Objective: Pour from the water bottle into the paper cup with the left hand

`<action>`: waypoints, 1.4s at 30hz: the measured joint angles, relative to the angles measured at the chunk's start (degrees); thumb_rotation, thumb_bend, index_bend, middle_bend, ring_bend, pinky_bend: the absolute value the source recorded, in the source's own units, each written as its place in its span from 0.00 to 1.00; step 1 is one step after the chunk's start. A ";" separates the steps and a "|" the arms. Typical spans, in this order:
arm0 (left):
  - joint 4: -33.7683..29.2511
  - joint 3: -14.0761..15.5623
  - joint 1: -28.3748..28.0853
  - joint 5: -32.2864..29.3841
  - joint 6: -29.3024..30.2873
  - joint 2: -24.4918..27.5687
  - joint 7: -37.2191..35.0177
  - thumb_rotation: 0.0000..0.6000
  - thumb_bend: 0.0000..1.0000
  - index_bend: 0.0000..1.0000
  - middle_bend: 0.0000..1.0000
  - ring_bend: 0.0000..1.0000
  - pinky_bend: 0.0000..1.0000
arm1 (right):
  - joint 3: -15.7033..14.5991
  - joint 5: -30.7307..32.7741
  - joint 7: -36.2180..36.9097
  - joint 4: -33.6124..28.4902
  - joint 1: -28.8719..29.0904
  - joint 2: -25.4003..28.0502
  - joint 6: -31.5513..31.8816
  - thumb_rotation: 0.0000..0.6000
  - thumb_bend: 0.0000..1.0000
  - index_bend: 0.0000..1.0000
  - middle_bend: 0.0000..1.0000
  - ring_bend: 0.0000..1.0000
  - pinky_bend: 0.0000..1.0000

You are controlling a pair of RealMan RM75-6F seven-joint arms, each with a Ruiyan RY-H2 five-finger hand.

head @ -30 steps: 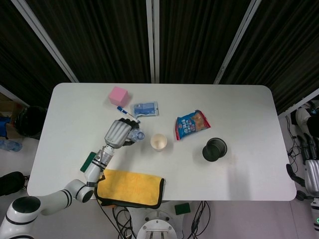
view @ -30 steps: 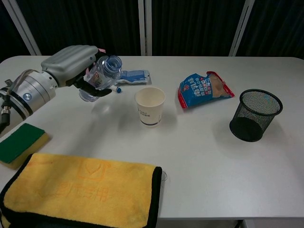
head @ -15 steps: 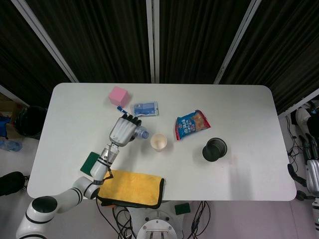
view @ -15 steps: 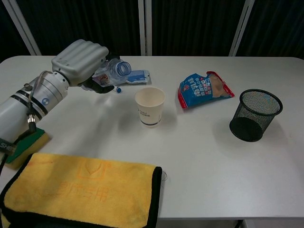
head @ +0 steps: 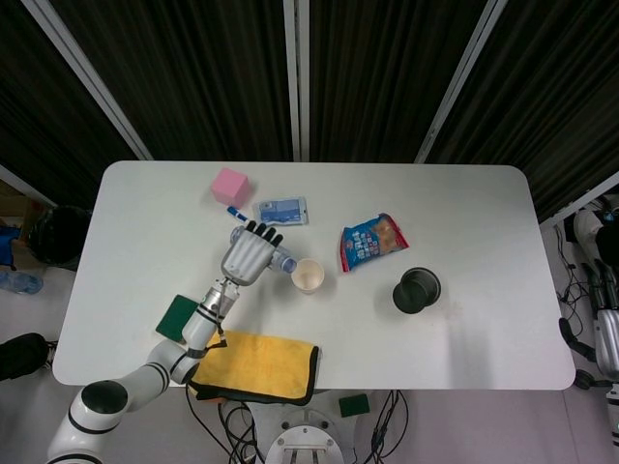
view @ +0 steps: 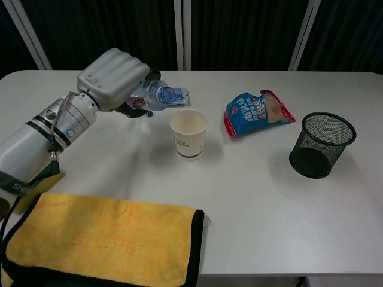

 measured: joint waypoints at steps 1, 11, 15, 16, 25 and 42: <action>0.78 0.22 -0.20 0.25 0.20 -0.26 0.45 1.00 0.42 0.80 0.78 0.55 0.52 | 0.02 0.13 0.11 0.09 -0.01 0.00 -0.06 1.00 0.30 0.00 0.00 0.00 0.00; 6.23 2.07 -1.57 1.77 1.07 -2.35 2.36 1.00 0.42 0.80 0.78 0.55 0.52 | 0.14 0.30 1.02 0.62 -0.15 0.02 0.00 1.00 0.30 0.00 0.00 0.00 0.00; 7.41 2.57 -2.06 2.15 1.11 -2.58 2.83 1.00 0.42 0.80 0.78 0.55 0.52 | 0.08 0.09 1.34 0.57 -0.17 0.12 0.01 1.00 0.30 0.00 0.00 0.00 0.00; 7.74 2.69 -2.20 2.20 1.02 -2.64 3.06 1.00 0.42 0.80 0.78 0.55 0.52 | 0.07 0.05 1.33 0.57 -0.18 0.12 0.05 1.00 0.30 0.00 0.00 0.00 0.00; 9.53 3.70 -2.73 2.52 0.29 -3.06 4.49 1.00 0.42 0.80 0.78 0.55 0.51 | 0.17 0.16 1.30 0.59 -0.21 0.13 0.11 1.00 0.30 0.00 0.00 0.00 0.00; 11.74 4.56 -3.48 2.72 1.24 -3.91 6.09 1.00 0.42 0.80 0.79 0.55 0.51 | 0.24 0.43 1.12 0.68 -0.13 -0.04 -0.15 1.00 0.30 0.00 0.00 0.00 0.00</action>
